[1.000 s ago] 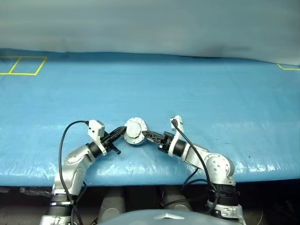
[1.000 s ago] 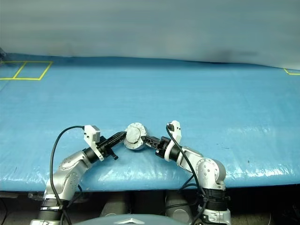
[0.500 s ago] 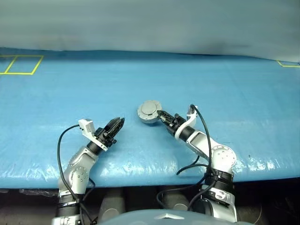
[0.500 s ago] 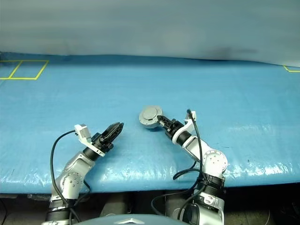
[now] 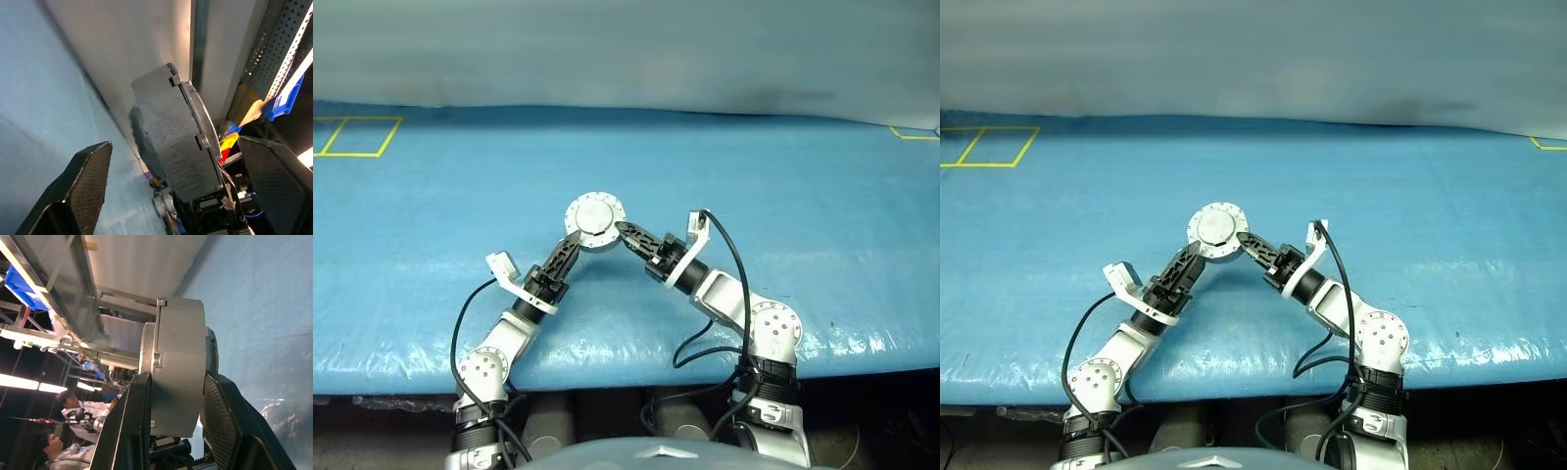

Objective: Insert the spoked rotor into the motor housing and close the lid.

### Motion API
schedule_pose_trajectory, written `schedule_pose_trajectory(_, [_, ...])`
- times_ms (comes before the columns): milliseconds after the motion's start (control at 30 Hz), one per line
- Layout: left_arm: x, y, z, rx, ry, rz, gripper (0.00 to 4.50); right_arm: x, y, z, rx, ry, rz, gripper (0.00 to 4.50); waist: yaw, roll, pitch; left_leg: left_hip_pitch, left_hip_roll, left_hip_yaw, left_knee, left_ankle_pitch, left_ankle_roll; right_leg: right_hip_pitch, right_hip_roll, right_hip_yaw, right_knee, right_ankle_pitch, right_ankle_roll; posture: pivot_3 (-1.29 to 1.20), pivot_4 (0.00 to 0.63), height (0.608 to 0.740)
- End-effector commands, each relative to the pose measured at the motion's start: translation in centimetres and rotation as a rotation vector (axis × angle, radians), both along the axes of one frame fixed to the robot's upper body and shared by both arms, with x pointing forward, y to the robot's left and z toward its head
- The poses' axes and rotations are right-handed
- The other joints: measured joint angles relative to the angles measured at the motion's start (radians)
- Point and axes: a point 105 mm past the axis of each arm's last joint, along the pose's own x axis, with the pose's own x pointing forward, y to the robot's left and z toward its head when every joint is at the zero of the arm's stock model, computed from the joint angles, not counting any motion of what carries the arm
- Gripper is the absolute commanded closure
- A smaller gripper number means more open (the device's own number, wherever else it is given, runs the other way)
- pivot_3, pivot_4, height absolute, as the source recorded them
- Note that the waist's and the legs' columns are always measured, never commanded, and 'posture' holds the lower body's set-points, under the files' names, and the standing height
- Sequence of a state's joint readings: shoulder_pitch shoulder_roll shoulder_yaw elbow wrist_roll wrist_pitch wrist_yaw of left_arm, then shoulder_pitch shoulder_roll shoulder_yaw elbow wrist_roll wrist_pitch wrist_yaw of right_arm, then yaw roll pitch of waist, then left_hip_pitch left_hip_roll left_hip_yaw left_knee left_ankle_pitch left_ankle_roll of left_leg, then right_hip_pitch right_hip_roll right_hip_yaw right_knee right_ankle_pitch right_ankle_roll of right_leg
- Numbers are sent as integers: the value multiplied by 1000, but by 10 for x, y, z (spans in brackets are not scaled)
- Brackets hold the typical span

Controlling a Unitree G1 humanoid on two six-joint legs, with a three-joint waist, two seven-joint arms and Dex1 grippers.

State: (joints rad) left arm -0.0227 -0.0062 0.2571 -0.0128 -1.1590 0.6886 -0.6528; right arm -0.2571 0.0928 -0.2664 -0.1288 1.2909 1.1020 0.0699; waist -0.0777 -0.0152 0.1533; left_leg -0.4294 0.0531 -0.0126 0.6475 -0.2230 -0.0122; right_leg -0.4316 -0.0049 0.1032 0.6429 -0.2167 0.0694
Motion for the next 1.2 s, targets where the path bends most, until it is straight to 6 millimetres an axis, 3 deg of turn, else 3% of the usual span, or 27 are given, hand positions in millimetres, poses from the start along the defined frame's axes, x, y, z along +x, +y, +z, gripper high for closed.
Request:
schedule_pose_trajectory(33, [3, -4, 12, -53, -33, -16, 22, -14, 10, 30, 81, -127, 79, 3253, 0, 0, 0, 0, 0, 0, 0, 0, 0, 0, 0, 0, 0, 0, 0, 0, 150, 740])
schedule_pose_trajectory(267, [6, -8, 24, -81, -94, -14, 22, -23, 20, 24, 52, -131, 129, 3253, 2, 0, 0, 0, 0, 0, 0, 0, 0, 0, 0, 0, 0, 0, 0, 0, 150, 740])
schedule_pose_trajectory(367, [4, -12, 23, -64, -108, -40, 658, -25, 21, 24, 44, -137, 132, 3253, 2, 0, 0, 0, 0, -1, 0, 0, 0, 0, 0, 0, 0, 0, 0, 0, 150, 740])
schedule_pose_trajectory(467, [5, -11, 20, -68, -97, -27, 1618, -23, 19, 23, 38, -139, 117, 3253, 2, 0, 0, 0, 0, -1, 0, 0, 0, 0, 0, 0, 0, 0, 0, 0, 150, 740])
schedule_pose_trajectory(700, [12, -6, 15, -74, -29, 15, 1760, -14, 14, 19, -27, -169, 46, 3253, 3, 0, 0, 0, 0, -1, 1, 0, 0, 1, 0, -1, 0, 0, 0, 0, 150, 740])
schedule_pose_trajectory(900, [18, 2, 9, -56, 8, 101, 1778, 11, 3, -2, -221, -150, -119, 1332, 3, 0, 0, 0, 0, -1, 1, 0, 0, 1, 1, -1, 0, 0, 0, 0, 150, 740])
schedule_pose_trajectory(1067, [32, 23, 0, -13, 60, 287, 1778, 26, -14, -6, -284, -170, -268, 1332, 8, 0, 0, 0, 0, -1, 1, 0, 0, 1, 1, -1, 0, 0, 0, 0, 150, 740])
schedule_pose_trajectory(1200, [55, 65, 0, 40, 119, 571, 1778, 24, -18, -9, -344, -206, -249, 1332, 14, -1, 0, 0, 0, -1, 1, 0, 0, 1, 1, -1, 0, 0, 0, 0, 150, 740])
